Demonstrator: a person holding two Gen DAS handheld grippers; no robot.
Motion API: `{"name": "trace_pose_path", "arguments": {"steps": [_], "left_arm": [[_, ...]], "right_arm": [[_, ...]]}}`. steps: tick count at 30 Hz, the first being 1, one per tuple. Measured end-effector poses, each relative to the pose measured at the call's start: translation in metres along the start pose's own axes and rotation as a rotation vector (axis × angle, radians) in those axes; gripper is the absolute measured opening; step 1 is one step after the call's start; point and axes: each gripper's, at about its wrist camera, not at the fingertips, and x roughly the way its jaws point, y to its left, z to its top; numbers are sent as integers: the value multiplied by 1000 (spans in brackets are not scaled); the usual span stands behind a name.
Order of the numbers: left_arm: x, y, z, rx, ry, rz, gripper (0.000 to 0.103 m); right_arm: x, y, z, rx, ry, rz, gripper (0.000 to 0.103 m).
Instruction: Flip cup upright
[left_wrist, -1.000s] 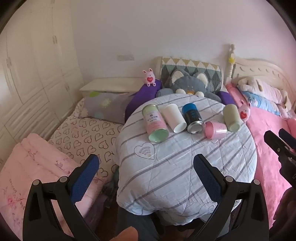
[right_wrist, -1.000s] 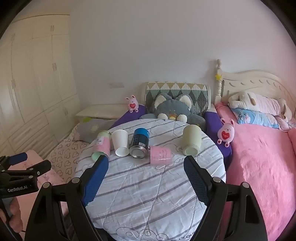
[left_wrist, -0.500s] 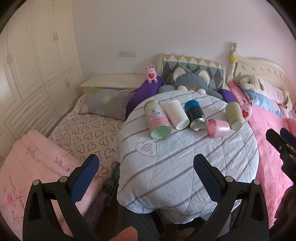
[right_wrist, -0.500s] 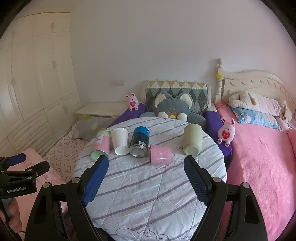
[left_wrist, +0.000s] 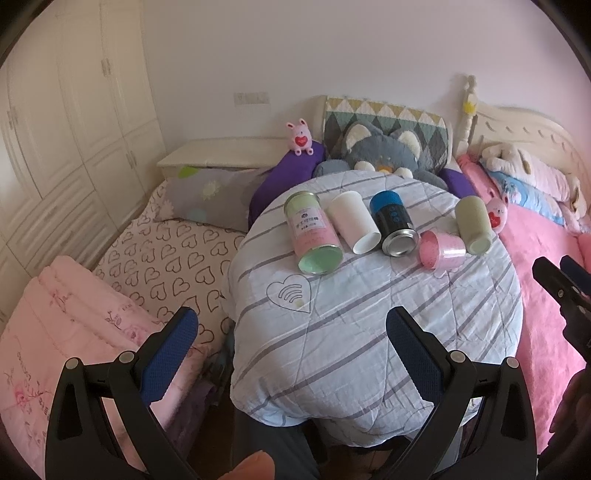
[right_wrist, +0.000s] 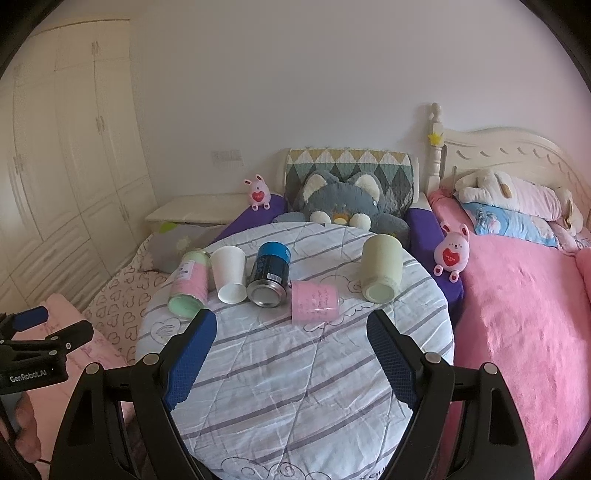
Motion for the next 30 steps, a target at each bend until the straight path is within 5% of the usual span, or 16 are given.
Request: {"name": "trace_pose_path", "arguments": {"steps": [19,30], "left_arm": [[81,-34,39,42,67,-21,103],[149,-129,99,153,97,-155,103]], "right_arm": [[81,-14,26,11,94,-23,84],[124,-71,42,89,124,-127,84]]}}
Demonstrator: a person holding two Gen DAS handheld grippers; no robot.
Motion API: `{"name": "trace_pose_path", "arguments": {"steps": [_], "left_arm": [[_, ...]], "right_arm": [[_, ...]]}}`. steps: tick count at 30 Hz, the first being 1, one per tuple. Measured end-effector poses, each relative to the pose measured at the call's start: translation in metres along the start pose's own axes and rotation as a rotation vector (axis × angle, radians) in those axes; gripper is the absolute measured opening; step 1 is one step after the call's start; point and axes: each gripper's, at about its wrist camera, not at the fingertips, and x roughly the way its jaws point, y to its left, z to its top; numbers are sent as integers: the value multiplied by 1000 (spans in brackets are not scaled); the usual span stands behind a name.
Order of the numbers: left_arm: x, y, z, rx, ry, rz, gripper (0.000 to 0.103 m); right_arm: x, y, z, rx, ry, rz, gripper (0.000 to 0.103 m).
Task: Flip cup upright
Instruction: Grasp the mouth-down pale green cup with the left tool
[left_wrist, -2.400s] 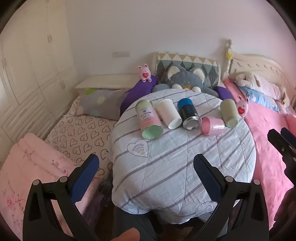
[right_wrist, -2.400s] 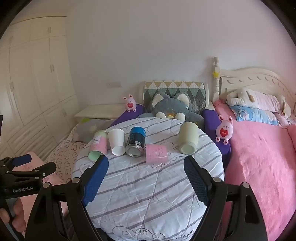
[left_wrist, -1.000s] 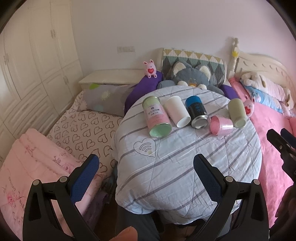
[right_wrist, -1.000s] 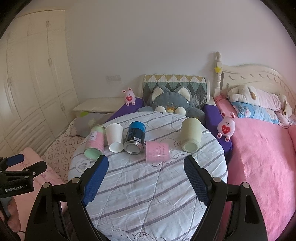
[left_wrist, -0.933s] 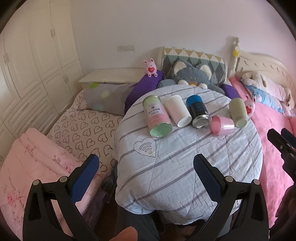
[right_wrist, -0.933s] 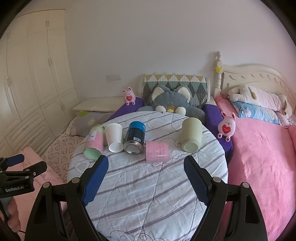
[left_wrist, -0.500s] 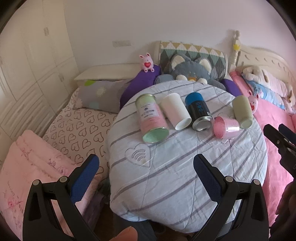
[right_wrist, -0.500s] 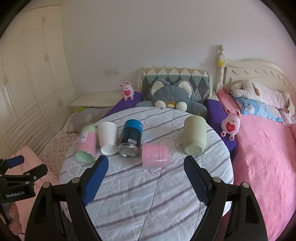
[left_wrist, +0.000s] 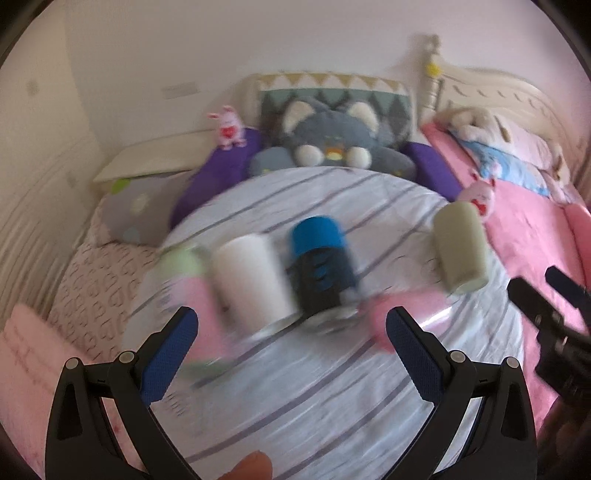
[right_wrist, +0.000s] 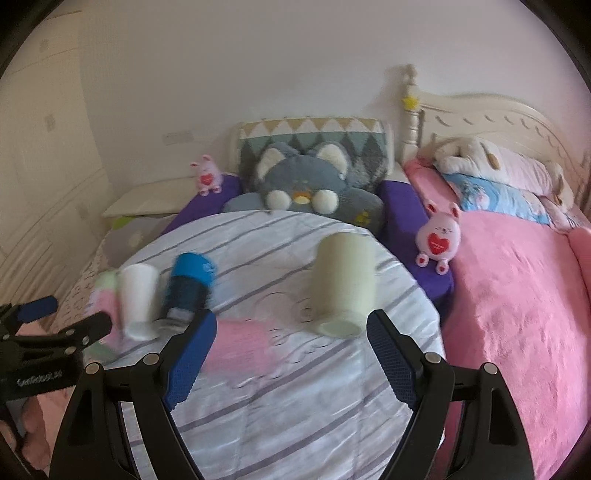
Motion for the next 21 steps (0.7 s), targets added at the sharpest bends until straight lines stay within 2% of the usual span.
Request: {"name": "trace_pose_path", "arguments": {"steps": [7,11,18,21], "left_arm": [[42,-79,41,83,49,-95,103],[66,-119,55,107,107,-142,103],[103,-160,65,116,176,-154,103],[118,-166,67,94,214,-193,103]], "right_arm": [[14,-49,3,60,13,-56,84],[19,-80,0,103,25,-75,84],[32,-110,-5,116,49,-58,84],[36,-115,-6,107,53,-47,84]]}}
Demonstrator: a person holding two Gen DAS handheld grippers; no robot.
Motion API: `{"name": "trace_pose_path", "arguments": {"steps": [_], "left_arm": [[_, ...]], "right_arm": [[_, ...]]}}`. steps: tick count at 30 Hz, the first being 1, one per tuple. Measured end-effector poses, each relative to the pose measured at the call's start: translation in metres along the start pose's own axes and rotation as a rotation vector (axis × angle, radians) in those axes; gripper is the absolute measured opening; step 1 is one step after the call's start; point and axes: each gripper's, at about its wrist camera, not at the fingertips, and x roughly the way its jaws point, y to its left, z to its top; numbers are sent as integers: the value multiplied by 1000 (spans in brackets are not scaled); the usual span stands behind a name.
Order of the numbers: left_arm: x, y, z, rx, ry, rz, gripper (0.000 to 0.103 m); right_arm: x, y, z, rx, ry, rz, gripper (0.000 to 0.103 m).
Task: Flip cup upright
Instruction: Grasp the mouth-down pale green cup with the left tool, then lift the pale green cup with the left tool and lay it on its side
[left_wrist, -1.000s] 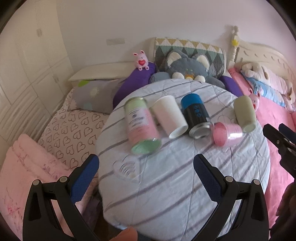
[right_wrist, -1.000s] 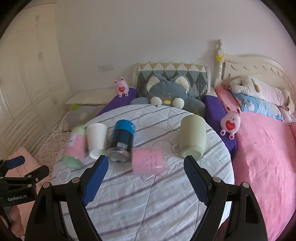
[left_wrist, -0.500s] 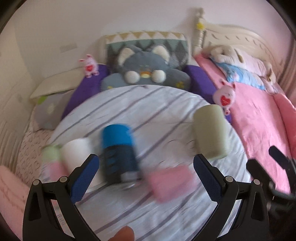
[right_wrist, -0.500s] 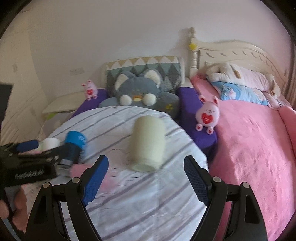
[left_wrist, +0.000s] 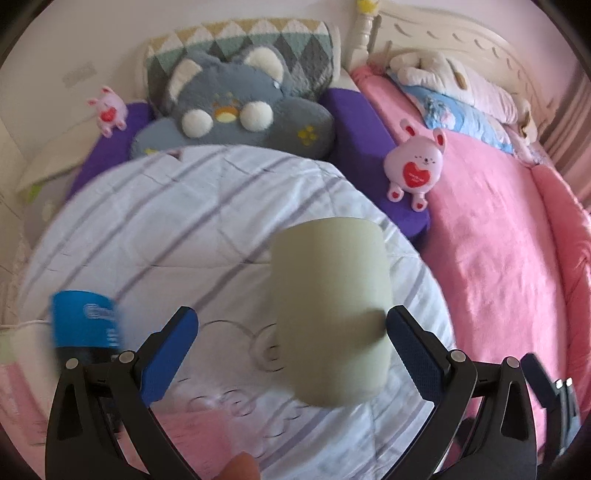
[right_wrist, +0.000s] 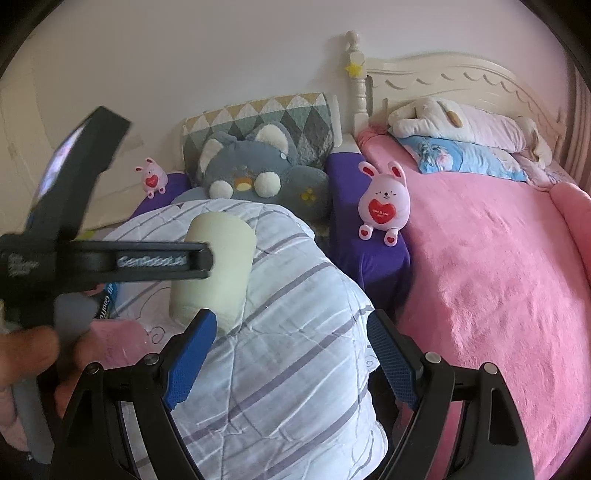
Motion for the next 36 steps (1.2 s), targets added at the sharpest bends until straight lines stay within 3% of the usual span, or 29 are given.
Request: {"name": "trace_pose_path", "arguments": {"steps": [6,10,22,27,36], "left_arm": [[18,-12,4,-5,36,-55,101],[23,-21,4,15,46,-130,80],[33,-23,12,15,29,-129,80],[11,-15,-1,10,-46,-166,80],[-85,14,-46,41,-228,-150,80]], "right_arm": [[10,-8,0,1,9,12,84],[12,-11,-1,8,17,12,84],[13,-13,0,16,17,-3,84],[8,-15,2,22,5,-7,84],[-14,-10,1,30,-22,-6,84]]}}
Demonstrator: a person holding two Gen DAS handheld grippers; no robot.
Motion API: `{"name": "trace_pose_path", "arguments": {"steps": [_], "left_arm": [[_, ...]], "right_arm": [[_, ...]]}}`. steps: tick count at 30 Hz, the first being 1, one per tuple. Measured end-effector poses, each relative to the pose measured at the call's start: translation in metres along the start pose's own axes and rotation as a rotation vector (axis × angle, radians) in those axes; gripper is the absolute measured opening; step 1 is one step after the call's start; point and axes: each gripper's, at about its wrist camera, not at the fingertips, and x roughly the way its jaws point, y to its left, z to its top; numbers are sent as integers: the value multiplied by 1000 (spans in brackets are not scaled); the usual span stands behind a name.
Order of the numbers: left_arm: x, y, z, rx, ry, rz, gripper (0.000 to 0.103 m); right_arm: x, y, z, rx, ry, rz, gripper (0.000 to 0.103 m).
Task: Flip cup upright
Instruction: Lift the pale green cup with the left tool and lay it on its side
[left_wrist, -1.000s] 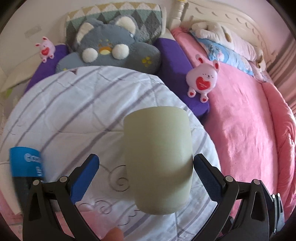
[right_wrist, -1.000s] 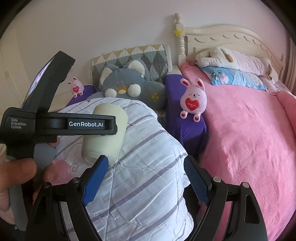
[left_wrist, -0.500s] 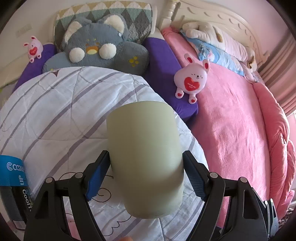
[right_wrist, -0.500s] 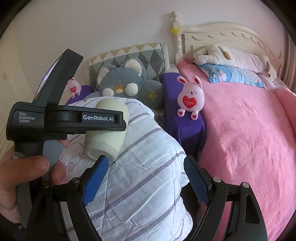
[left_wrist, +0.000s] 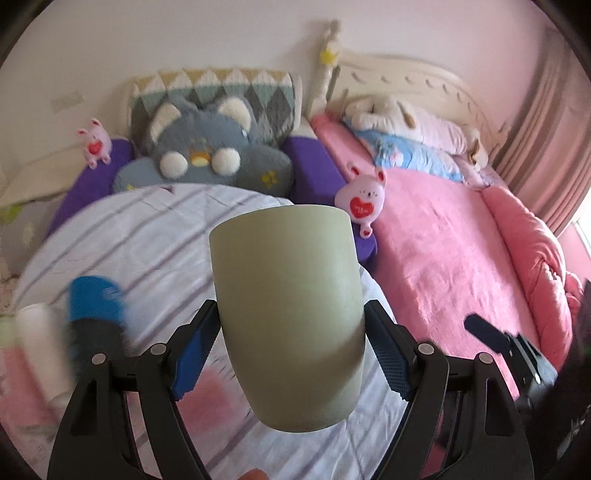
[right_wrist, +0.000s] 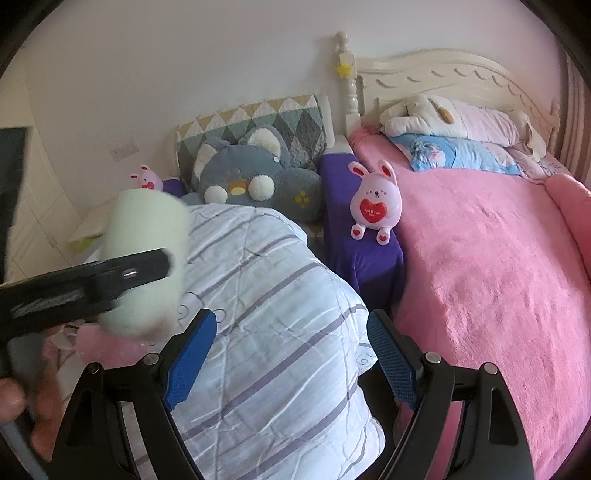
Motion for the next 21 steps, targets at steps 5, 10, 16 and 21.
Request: {"name": "trace_pose_path", "arguments": {"steps": [5,10,16,21], "left_arm": [[-58,19,-28,-7,-34,38,80],[-89,54,-79,-54,4,104,80],[-54,95,-149,-119,160,160,81],[-40,109,-166,-128,182,154,81]], "right_arm": [[-28,22,-6,-24,-37,18,84],[-50,53,-24,-55,-39,62,84],[-57,89,-56,-86,13,103,84],[-64,111,-75,-113,45,103,84]]}}
